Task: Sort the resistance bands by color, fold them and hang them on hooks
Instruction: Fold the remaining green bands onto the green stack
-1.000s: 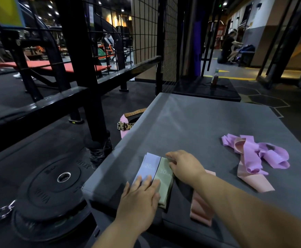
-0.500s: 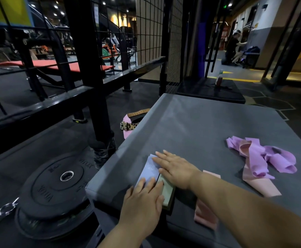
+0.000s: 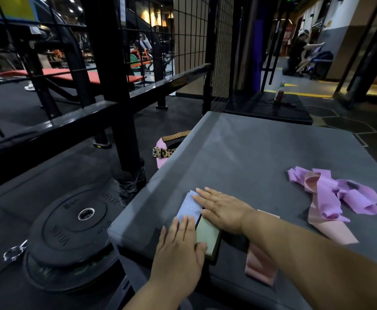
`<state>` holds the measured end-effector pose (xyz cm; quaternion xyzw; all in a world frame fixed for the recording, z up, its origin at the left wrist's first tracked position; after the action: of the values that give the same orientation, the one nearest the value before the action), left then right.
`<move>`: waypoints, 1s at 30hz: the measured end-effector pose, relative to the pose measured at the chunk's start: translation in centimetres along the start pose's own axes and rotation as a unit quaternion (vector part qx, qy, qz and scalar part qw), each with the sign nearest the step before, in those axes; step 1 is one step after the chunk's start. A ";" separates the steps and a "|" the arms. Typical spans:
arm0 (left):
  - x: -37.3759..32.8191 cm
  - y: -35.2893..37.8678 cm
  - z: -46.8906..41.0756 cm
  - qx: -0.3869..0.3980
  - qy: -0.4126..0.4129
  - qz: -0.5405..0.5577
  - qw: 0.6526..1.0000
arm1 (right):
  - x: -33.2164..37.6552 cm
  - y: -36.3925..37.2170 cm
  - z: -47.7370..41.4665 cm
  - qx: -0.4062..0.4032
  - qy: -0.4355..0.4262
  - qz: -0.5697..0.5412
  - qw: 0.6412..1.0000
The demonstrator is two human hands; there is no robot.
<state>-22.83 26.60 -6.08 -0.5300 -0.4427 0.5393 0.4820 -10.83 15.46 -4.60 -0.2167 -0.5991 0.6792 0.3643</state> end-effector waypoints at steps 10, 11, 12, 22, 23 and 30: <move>-0.5 -1.2 -0.1 -0.012 0.012 0.035 0.999 | 0.2 -0.1 0.0 -0.008 0.008 -0.014 1.000; -0.5 -1.3 -0.1 -0.017 0.013 0.037 0.999 | 0.2 -0.1 0.1 -0.010 0.008 -0.017 1.000; -0.5 -1.2 -0.1 -0.019 0.013 0.041 0.999 | 0.2 -0.1 0.1 -0.012 0.007 -0.019 1.000; -0.4 -0.5 0.0 -0.001 0.014 0.027 1.000 | 0.1 -0.1 0.3 -0.030 0.016 -0.028 0.999; -0.5 -0.6 0.0 -0.003 0.013 0.027 1.000 | 0.1 0.0 0.3 -0.026 0.015 -0.028 0.999; -0.5 -0.6 0.2 -0.008 0.004 0.032 0.999 | 0.1 0.2 0.0 -0.024 0.010 -0.024 0.999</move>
<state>-22.98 26.25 -5.39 -0.5494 -0.4282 0.5489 0.4621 -10.95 15.48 -4.77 -0.2174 -0.6163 0.6537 0.3816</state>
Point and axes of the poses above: each hand's wrist, its own z-axis away from the middle knuckle, its own y-axis out of the palm, x = y × z, the point moved 6 cm from there along -z, towards the middle knuckle, and after that the axes turned 1 degree about x, right-handed, at the moved point
